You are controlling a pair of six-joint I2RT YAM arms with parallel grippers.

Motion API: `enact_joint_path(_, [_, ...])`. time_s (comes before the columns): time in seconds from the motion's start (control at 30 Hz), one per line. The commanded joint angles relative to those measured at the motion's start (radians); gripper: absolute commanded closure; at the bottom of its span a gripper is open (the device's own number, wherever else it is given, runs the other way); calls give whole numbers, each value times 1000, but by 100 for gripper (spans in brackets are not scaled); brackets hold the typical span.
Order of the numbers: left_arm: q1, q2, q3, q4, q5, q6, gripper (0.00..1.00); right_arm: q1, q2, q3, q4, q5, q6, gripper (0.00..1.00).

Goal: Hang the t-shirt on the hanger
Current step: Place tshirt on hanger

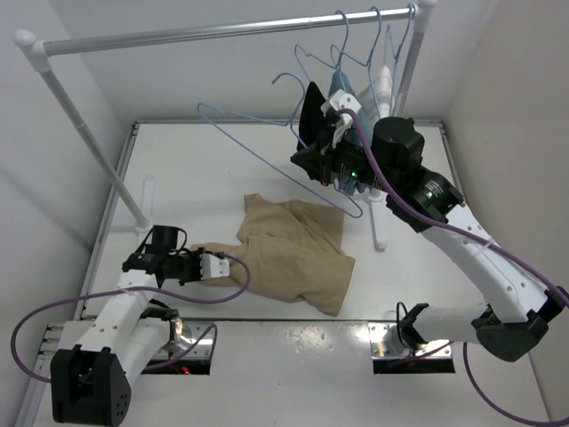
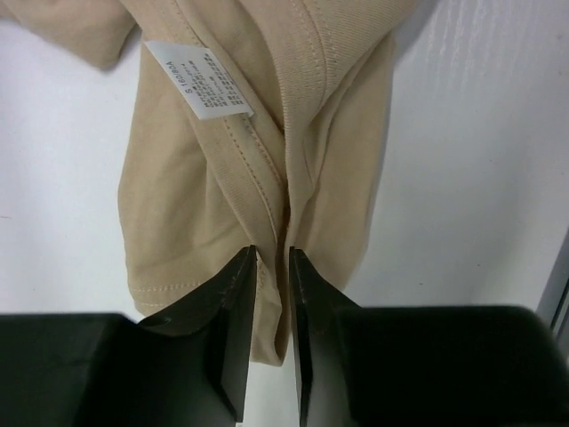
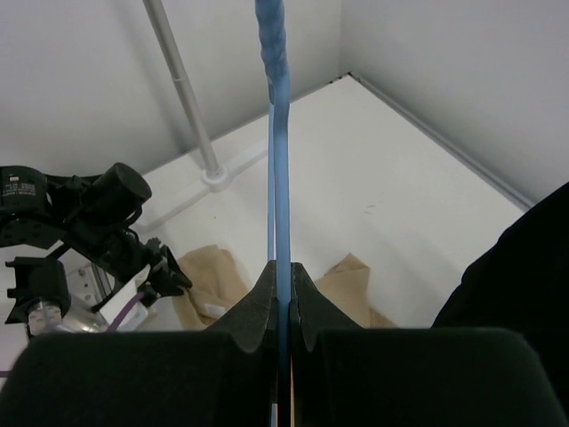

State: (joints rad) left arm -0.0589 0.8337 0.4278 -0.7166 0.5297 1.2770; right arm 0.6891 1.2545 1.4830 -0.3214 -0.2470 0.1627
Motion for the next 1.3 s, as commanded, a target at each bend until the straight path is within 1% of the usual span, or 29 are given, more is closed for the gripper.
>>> enact_joint_path(0.0, [-9,1,-8,48,24,4,74,3,-27,-29,58,-17,32,100])
enact_joint_path(0.1, [-9,1,3,48,39,-7,70,3,-37,-47,48,-17,44,100])
enact_joint_path(0.17, [-9,1,3,59,68,-25,70,3,-37,-58,48,-17,55,100])
enact_joint_path(0.27, [-18,22,-6,111,69,-76,68,3,-47,-67,48,-26,55,100])
enact_joint_path(0.43, [-27,41,-24,143,29,-76,68,3,-58,-76,48,-15,55,100])
enact_joint_path(0.67, [-56,62,-52,143,38,-67,68,3,-67,-105,28,-6,55,100])
enact_joint_path(0.7, [-65,62,-52,143,26,-67,76,3,-67,-105,18,-6,55,100])
enact_joint_path(0.73, [-65,62,-52,143,26,-67,83,3,-67,-116,18,-6,55,100])
enact_joint_path(0.77, [-65,62,-52,143,15,-67,94,3,-67,-116,4,3,55,100])
enact_joint_path(0.8, [-65,62,-52,143,4,-67,100,3,-67,-116,-10,3,55,100])
enact_joint_path(0.87, [-65,53,-43,152,-8,-94,100,3,-67,-125,-34,3,55,100])
enact_joint_path(0.9, [-65,53,-12,161,-8,-109,100,3,-67,-125,-51,3,55,100])
enact_joint_path(0.97, [-65,53,20,170,-17,-175,100,3,-67,-139,-111,-9,46,100])
enact_joint_path(1.03, [-47,64,84,171,-28,-235,100,3,-58,-179,-163,-43,37,100])
enact_joint_path(1.07, [-47,64,110,171,-28,-305,100,3,-58,-206,-175,-54,37,100])
enact_joint_path(1.13, [-38,74,188,171,-28,-376,100,3,-69,-233,-212,-75,28,100])
enact_joint_path(1.27, [-38,110,270,122,-7,-503,100,12,-79,-267,-269,-94,18,100])
